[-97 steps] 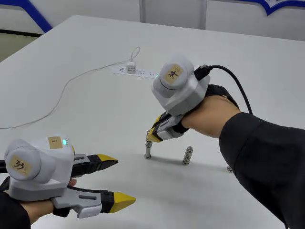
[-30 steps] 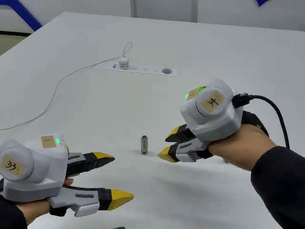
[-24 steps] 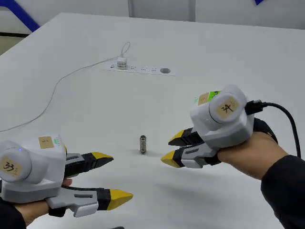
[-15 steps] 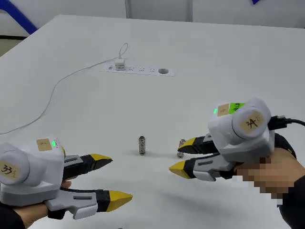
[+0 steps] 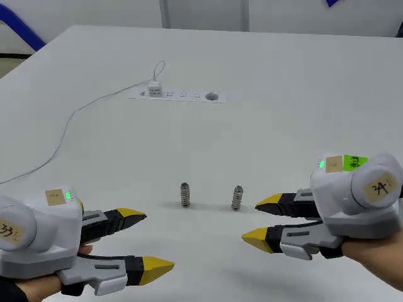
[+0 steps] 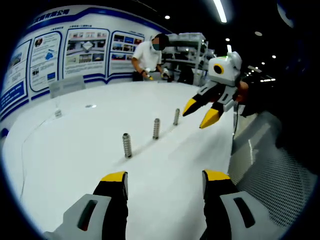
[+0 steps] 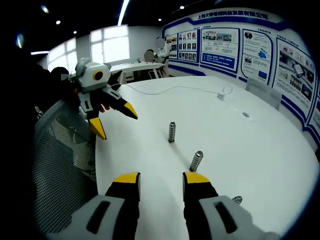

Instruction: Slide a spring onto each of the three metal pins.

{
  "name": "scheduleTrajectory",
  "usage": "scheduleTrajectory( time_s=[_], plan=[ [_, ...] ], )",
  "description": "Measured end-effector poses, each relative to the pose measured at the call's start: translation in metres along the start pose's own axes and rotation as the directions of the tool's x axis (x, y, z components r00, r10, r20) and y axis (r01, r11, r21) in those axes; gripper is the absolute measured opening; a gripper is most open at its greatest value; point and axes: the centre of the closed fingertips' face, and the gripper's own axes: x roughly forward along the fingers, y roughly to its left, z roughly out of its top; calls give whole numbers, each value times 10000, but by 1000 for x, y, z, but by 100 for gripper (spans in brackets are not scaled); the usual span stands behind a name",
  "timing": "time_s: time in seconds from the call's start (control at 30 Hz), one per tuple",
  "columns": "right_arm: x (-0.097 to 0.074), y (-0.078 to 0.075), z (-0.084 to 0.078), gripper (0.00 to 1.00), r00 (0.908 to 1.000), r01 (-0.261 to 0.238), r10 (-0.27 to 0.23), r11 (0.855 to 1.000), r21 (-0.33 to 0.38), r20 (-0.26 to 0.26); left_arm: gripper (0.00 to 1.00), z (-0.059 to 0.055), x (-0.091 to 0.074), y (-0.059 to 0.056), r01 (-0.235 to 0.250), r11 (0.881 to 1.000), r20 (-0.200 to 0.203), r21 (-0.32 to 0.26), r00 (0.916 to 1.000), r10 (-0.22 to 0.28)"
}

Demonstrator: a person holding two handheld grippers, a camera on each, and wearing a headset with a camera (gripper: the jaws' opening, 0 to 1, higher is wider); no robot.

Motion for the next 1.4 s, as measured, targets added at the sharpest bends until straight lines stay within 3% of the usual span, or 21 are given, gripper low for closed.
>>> scheduleTrajectory(
  time_s=[0.4,0.8,1.4],
  plan=[
    [-28,-20,-19,39,9963,765,-789,9951,628,355,62,0,1,-2,66,10000,4,-20,10000,-66],
    [-44,-35,-39,46,9890,1375,-1421,9856,988,406,63,4,0,-3,86,9998,215,-168,9997,-82],
    [-62,-42,-62,55,9765,2032,-2104,9709,1265,463,64,4,1,-5,149,9996,195,-229,9997,-144]
  ],
)
